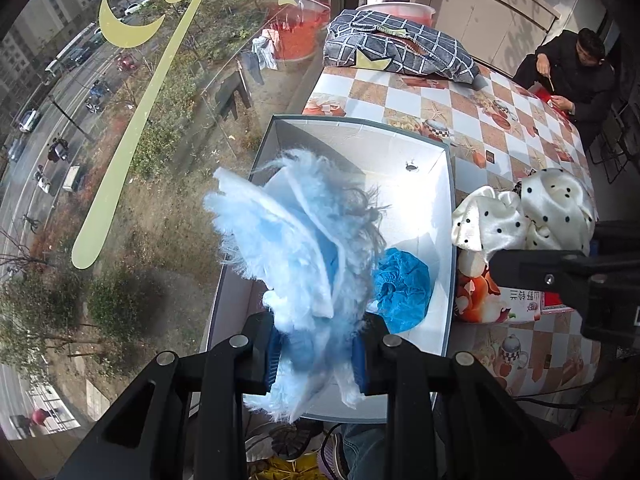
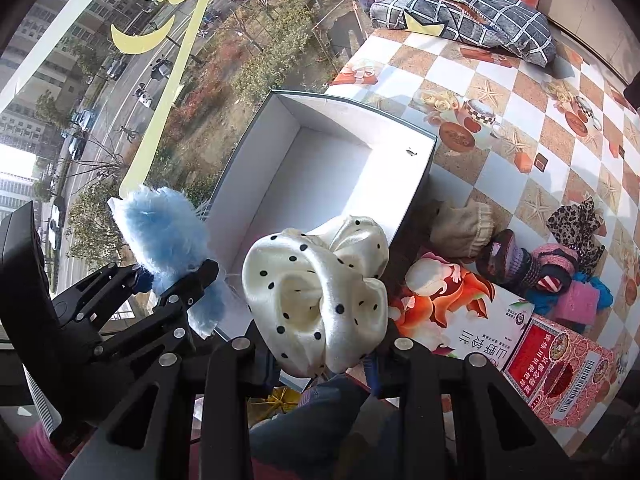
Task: Organize soft objects
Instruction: 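Carry the fluffy piece and polka-dot bow over the open white box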
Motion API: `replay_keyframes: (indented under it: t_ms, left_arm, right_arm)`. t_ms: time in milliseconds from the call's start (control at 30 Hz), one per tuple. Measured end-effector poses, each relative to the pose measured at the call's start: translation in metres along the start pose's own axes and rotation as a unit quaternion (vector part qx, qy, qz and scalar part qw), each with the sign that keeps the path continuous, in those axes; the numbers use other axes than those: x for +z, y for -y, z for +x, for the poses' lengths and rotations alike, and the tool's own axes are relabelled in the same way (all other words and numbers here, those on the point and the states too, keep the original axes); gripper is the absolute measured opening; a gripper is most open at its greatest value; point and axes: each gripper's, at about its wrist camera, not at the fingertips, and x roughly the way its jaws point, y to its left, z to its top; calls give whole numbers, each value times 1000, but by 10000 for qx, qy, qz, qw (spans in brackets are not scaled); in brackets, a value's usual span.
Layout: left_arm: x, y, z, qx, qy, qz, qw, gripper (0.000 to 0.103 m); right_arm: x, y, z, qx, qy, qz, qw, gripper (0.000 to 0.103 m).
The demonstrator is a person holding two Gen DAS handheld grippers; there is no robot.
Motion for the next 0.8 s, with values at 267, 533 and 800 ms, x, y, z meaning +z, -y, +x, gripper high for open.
replay_keyframes:
  t_ms: [267,533,800]
  left_arm:
    - [19,-8,18,-77,-142,-203,9997,32]
    - [28,-5,28,-32,-220,-199,9996,32]
    - [29,-5,37,-32,-349,-230,9991,32]
  right_arm:
    - [27,-8,13,-98,2,-161,9998,34]
    - [44,-9,23,-135,-30,-188,9997,34]
    - [50,-7,34,-126,-147,-193,9996,34]
